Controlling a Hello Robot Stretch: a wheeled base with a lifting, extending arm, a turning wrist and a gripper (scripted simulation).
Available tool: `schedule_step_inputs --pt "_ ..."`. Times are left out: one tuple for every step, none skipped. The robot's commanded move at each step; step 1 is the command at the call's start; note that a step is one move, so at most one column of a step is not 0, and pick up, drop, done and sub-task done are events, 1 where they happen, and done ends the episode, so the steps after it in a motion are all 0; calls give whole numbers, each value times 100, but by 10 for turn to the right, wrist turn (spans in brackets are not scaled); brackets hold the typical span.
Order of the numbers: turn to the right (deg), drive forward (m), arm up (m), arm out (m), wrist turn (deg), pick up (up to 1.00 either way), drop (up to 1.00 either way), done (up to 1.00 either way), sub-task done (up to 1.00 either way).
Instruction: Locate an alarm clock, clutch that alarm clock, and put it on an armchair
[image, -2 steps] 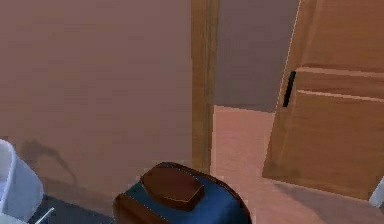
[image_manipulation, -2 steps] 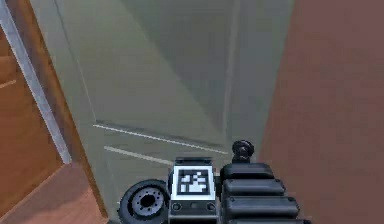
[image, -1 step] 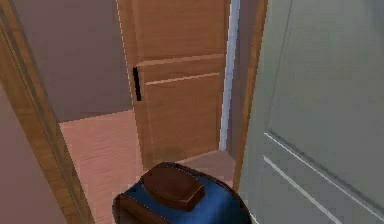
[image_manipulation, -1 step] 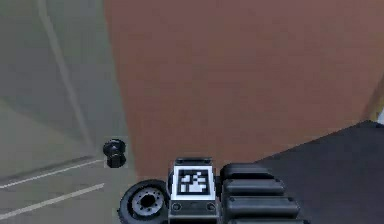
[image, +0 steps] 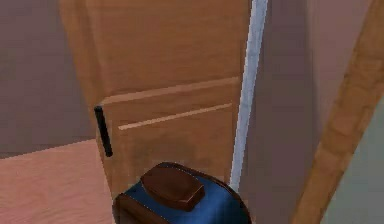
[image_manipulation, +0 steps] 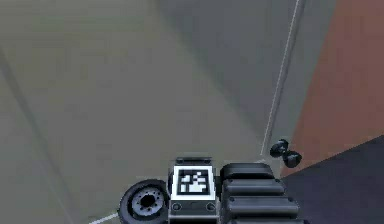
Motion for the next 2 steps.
schedule_step_inputs --pt "-180 0 0 0 0 0 0 0 0" --pt "0 45 0 0 0 0 0 0 0"
